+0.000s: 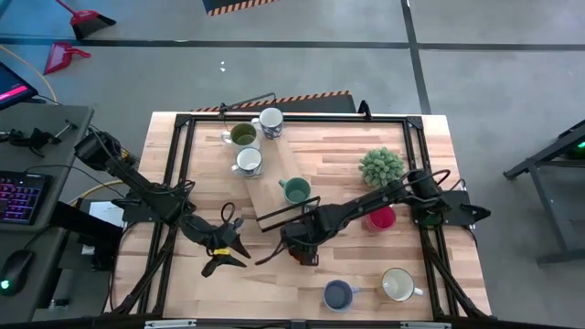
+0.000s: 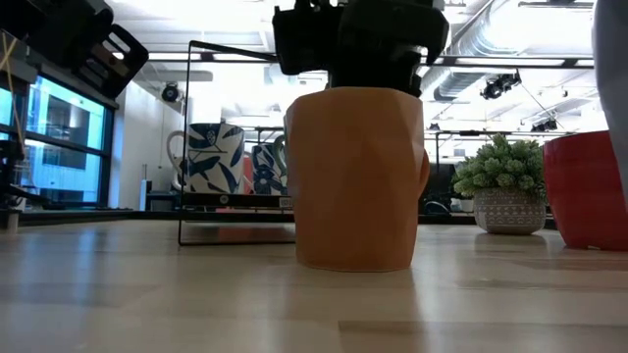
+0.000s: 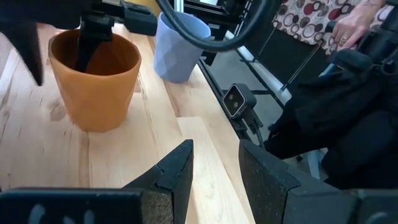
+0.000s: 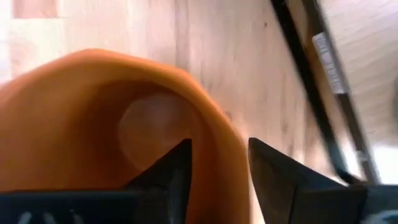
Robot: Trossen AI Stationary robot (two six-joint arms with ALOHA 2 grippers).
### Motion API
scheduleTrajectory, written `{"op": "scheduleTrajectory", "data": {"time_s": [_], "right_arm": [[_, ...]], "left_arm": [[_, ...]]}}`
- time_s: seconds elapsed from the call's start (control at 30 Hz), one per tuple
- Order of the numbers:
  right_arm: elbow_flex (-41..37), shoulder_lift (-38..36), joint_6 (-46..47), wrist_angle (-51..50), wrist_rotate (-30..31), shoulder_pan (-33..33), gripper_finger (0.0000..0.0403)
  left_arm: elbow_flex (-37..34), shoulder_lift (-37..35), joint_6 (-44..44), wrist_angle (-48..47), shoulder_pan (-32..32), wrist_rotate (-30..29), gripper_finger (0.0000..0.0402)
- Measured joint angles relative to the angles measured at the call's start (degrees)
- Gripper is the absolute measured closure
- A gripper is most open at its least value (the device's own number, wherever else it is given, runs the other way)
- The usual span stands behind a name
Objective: Place coffee mugs
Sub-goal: Put the orange mug on the shelf
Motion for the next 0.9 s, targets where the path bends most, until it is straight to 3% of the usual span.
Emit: {"op": "scheduleTrajectory", "data": {"time_s": [0.3, 0.57, 0.7, 0.9], "right_arm": [[0.0, 0.0, 4.2, 0.1, -1.9, 0.2, 0.0393], [2.8, 0.0, 1.7, 0.0, 0.5, 1.6, 0.0400], [6.8, -0.7, -0.2, -3.0, 0.9, 1.8, 0.0401], [15.6, -4.5, -0.5, -6.4, 6.4, 2.4, 0.0402]], "left_arm": [[0.0, 0.0, 0.0, 0.0, 0.0, 0.0, 0.0284], [0.0, 0.0, 0.0, -0.1, 0.0, 0.0, 0.0284], [0.0, 0.0, 0.0, -0.1, 0.0, 0.1, 0.0284], [0.0, 0.0, 0.1, -0.1, 0.0, 1.0, 0.0284]]}}
